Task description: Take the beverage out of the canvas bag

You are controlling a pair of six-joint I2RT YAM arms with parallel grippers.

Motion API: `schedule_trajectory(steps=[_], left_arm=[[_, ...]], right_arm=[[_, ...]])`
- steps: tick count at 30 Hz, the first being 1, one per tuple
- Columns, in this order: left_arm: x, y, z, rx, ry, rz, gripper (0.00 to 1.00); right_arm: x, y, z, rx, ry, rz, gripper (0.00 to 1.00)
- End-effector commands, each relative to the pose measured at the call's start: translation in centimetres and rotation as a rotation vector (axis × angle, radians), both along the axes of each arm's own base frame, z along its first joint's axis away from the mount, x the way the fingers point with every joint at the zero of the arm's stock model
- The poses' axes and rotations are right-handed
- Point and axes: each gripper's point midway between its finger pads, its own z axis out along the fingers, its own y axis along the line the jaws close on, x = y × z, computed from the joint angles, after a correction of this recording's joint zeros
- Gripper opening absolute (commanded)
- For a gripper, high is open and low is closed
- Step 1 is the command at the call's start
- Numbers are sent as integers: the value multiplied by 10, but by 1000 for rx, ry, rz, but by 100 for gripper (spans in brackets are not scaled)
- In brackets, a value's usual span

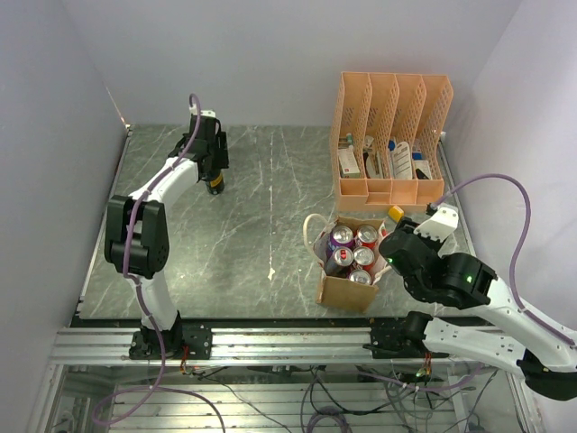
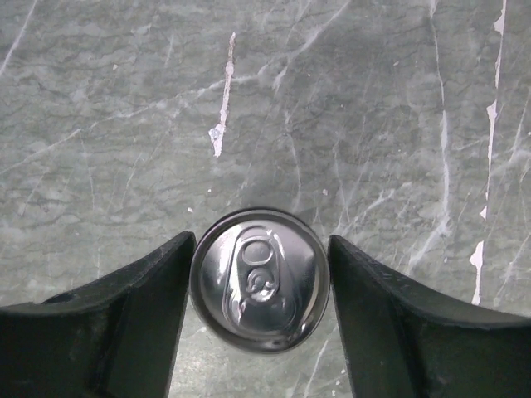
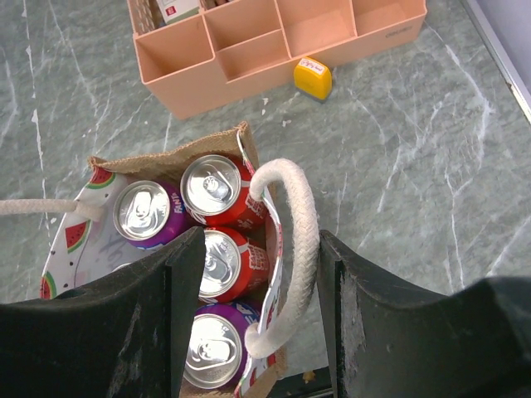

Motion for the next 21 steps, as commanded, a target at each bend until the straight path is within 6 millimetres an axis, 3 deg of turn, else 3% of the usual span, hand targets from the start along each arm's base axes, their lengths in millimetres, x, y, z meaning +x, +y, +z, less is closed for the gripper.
schedule_trajectory(steps=[1, 2, 3, 8, 12, 15, 17, 19, 21], left_arm=[[10, 2, 54, -27, -156, 2, 88], [7, 1, 62, -38, -175, -7, 97], [4, 0, 71, -48, -194, -15, 99], [-13, -9, 110, -111, -268, -59, 97], [-40, -30, 145, -193, -316, -140, 95], [-72, -74, 177, -211, -336, -268, 97], [-104, -112, 196, -233, -352, -378, 96], [-139, -144, 200, -325, -360, -486, 94], [-173, -162, 191, -438, -353, -553, 92]], right_arm=[[1, -1, 4, 12, -22, -8, 55], [1, -1, 5, 14, -23, -7, 55], [1, -1, 5, 15, -24, -8, 55], [0, -2, 6, 23, -28, -8, 55], [0, -3, 7, 31, -36, -6, 55], [-1, -4, 9, 45, -44, -7, 55], [-2, -5, 10, 54, -47, -9, 55], [-3, -7, 11, 64, -53, -9, 55], [-4, -9, 13, 78, -62, -12, 55]])
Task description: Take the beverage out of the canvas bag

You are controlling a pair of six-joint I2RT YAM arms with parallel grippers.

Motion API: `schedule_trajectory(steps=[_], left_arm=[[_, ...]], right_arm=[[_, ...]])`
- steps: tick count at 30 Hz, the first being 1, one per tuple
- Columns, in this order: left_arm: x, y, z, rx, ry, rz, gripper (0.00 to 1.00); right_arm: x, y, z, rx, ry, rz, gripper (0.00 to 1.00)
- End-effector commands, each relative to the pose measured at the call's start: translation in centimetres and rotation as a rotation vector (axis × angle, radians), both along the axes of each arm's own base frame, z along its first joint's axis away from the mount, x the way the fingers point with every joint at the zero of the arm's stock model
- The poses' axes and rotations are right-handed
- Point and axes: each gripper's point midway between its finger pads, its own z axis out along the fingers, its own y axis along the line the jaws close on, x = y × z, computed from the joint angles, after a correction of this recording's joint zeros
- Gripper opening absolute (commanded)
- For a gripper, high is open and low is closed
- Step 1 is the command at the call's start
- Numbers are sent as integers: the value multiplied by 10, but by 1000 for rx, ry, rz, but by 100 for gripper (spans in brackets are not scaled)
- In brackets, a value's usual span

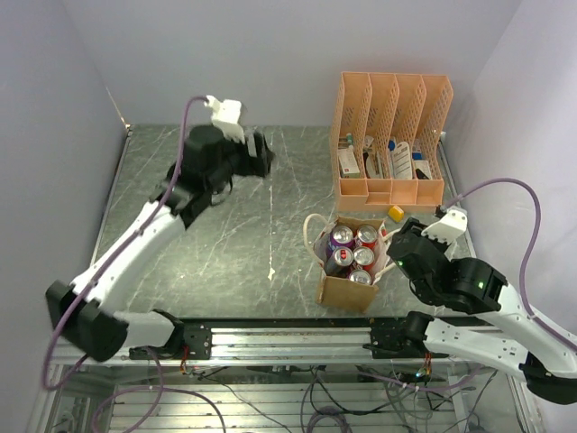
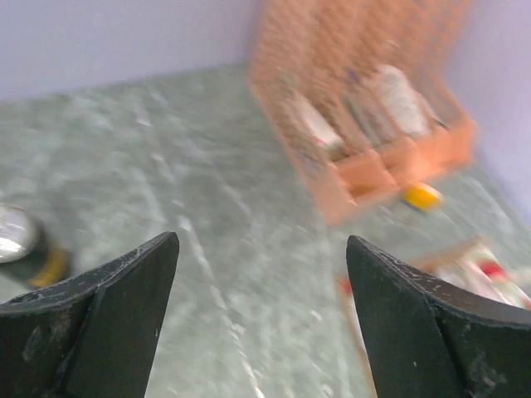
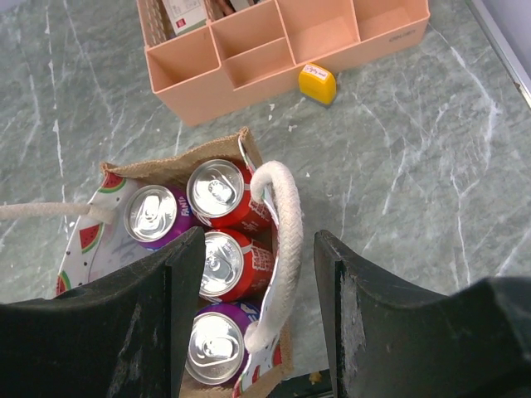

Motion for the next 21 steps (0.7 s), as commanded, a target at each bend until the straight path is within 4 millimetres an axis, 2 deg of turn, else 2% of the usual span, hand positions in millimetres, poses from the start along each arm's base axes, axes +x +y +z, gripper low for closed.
schedule_trajectory(steps=[1, 4, 7, 10, 14, 18, 21], left_arm=[[-78, -44, -8, -185, 31, -222, 91], [-115, -49, -36, -281, 69, -252, 89], [-147, -58, -52, -357, 109, -315, 86], [-175, -66, -56, -346, 149, -380, 85], [-196, -71, -53, -338, 167, -413, 84], [-223, -102, -61, -425, 183, -514, 76], [-234, -130, -69, -403, 175, -528, 75]], right_arm=[[-1, -4, 8, 46, -41, -17, 55], [-2, -6, 10, 66, -52, -13, 55], [-4, -8, 11, 78, -57, -14, 55], [-4, -9, 13, 89, -73, -6, 55], [-5, -10, 16, 111, -86, -7, 55], [-5, -10, 16, 111, -83, -9, 55], [-5, -10, 14, 110, -75, -16, 55]])
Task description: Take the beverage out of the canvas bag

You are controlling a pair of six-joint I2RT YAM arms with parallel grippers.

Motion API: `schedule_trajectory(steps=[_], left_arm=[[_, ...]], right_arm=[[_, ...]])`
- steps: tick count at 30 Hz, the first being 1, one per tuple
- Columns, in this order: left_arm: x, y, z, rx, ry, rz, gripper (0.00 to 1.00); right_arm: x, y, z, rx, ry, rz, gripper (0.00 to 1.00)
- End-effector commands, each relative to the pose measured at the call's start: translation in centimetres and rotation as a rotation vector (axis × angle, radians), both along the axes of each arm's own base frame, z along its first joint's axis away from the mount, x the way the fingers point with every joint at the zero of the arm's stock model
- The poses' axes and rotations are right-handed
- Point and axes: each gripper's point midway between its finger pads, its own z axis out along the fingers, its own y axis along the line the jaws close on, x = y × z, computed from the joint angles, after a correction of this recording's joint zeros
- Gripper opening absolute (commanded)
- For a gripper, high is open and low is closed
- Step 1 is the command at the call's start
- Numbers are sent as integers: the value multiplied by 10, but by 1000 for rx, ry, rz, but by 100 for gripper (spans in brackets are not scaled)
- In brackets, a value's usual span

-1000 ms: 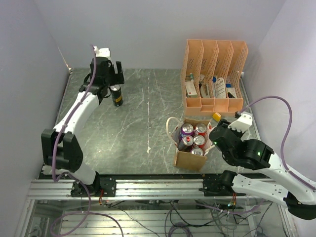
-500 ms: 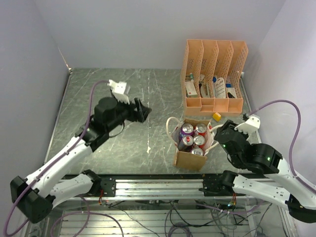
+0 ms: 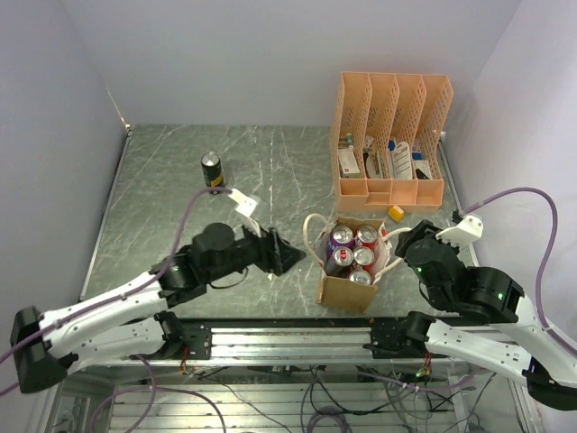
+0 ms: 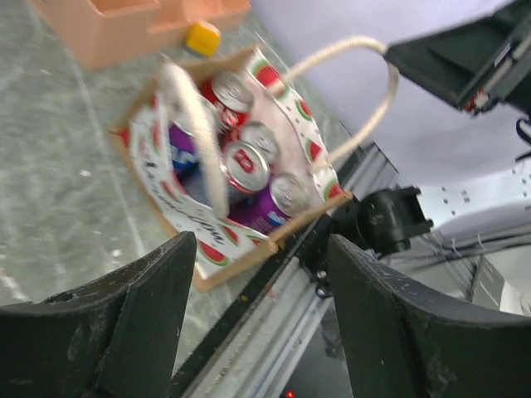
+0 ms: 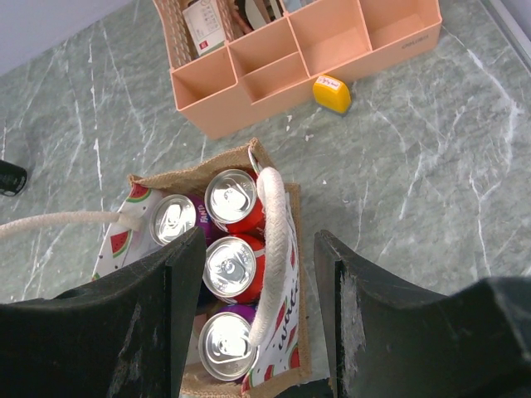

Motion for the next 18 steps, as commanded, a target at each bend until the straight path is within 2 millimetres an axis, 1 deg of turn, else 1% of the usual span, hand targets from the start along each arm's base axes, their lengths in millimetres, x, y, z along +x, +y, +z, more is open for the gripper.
schedule_trajectory(steps=[1, 4, 7, 11, 14, 18], left_arm=[[-14, -45, -4, -17, -16, -21, 74], [-21, -73, -9, 109, -78, 7, 75], [-23, -95, -18, 237, -145, 43, 75], [-14, -109, -38, 344, -169, 96, 75], [-7, -121, -46, 378, -200, 106, 76], [0, -136, -61, 478, -214, 108, 77]], right_arm=[[1, -1, 0, 7, -6, -17, 55], [1, 0, -1, 4, -3, -18, 55], [1, -1, 0, 9, -4, -19, 55], [1, -1, 0, 10, -6, -19, 55], [0, -2, 0, 12, -7, -19, 55], [0, -2, 1, 21, -14, -18, 55]])
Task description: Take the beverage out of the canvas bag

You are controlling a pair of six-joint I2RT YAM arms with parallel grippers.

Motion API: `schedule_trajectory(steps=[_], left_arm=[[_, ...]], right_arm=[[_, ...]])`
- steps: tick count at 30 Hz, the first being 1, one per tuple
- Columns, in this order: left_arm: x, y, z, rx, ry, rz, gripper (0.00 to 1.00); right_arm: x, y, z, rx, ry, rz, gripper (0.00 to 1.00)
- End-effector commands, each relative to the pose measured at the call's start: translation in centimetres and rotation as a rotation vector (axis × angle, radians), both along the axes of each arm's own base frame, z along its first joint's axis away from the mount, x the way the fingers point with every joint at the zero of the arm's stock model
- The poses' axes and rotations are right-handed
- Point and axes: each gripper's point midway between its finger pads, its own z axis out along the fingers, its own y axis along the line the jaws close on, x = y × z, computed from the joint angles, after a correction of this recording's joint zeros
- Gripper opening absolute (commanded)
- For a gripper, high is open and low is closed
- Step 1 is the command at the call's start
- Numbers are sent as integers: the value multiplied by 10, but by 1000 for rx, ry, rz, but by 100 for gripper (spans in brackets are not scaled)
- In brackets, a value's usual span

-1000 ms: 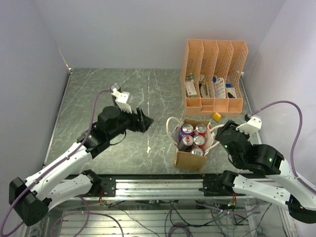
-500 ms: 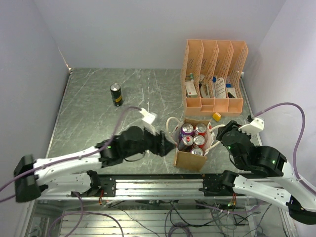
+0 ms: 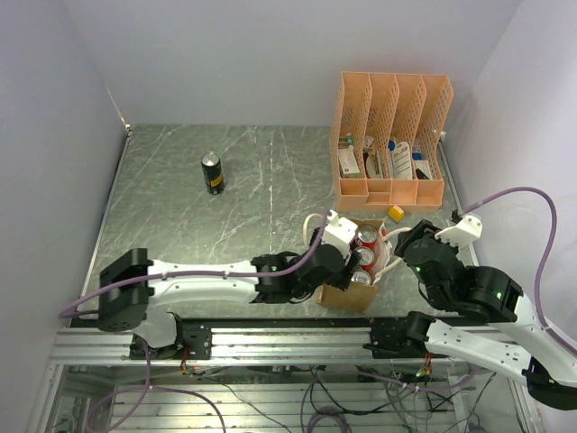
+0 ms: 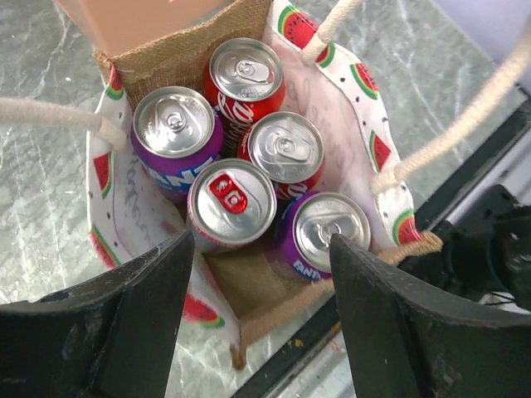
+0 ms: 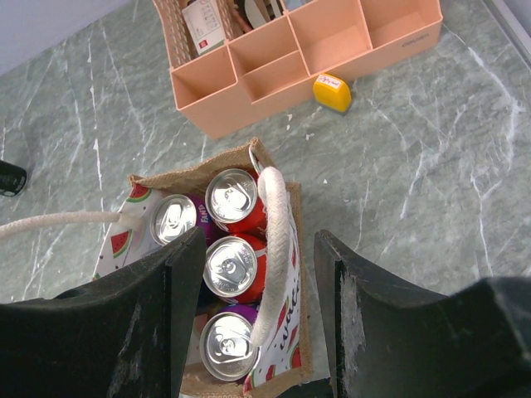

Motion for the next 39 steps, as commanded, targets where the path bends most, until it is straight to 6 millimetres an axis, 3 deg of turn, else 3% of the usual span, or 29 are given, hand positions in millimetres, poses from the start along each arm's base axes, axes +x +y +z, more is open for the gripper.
schedule_trajectory(steps=[1, 7, 19, 24, 31, 39], left_arm=[[17, -12, -2, 87, -62, 54, 77], [15, -24, -24, 151, -60, 31, 85], [20, -16, -56, 330, -96, 113, 88], [20, -16, -55, 329, -92, 134, 89], [13, -24, -32, 226, -72, 86, 91], [23, -16, -53, 327, -79, 170, 89]], right_arm=[[-1, -4, 2, 20, -19, -14, 55], [-1, -5, 3, 27, -25, -12, 55], [1, -2, 2, 6, -18, -8, 55], [1, -2, 1, 3, -16, -8, 55], [1, -1, 2, 4, -18, -7, 55], [1, -1, 2, 4, -18, -6, 55]])
